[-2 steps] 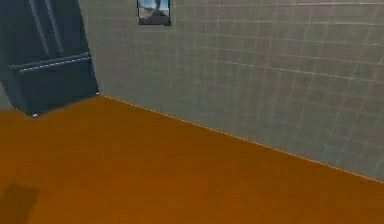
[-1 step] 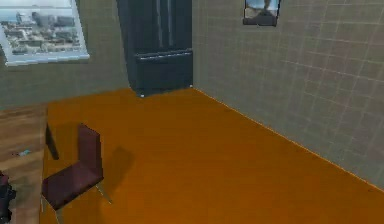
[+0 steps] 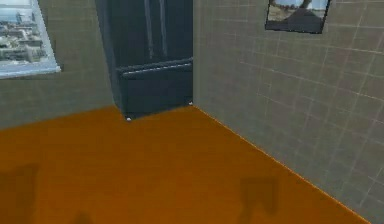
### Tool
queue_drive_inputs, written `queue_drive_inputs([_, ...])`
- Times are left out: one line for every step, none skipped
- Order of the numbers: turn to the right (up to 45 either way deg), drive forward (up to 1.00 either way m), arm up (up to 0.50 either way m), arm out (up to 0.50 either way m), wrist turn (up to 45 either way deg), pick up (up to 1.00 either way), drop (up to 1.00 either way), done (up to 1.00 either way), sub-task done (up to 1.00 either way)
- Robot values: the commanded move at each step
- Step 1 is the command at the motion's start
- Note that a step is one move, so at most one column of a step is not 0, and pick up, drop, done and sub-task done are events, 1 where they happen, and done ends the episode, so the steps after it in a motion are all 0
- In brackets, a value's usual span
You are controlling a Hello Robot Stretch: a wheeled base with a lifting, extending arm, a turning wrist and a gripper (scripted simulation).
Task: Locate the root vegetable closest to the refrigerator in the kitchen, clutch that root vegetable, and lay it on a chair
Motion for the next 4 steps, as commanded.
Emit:
queue_drive_inputs([-45.0, 0.0, 0.0, 0.0, 0.0, 0.0, 0.0, 0.0, 0.0])
queue_drive_inputs([-45.0, 0.0, 0.0, 0.0, 0.0, 0.0, 0.0, 0.0, 0.0])
queue_drive_inputs([-45.0, 0.0, 0.0, 0.0, 0.0, 0.0, 0.0, 0.0, 0.0])
queue_drive_inputs([-33.0, 0.0, 0.0, 0.0, 0.0, 0.0, 0.0, 0.0, 0.0])
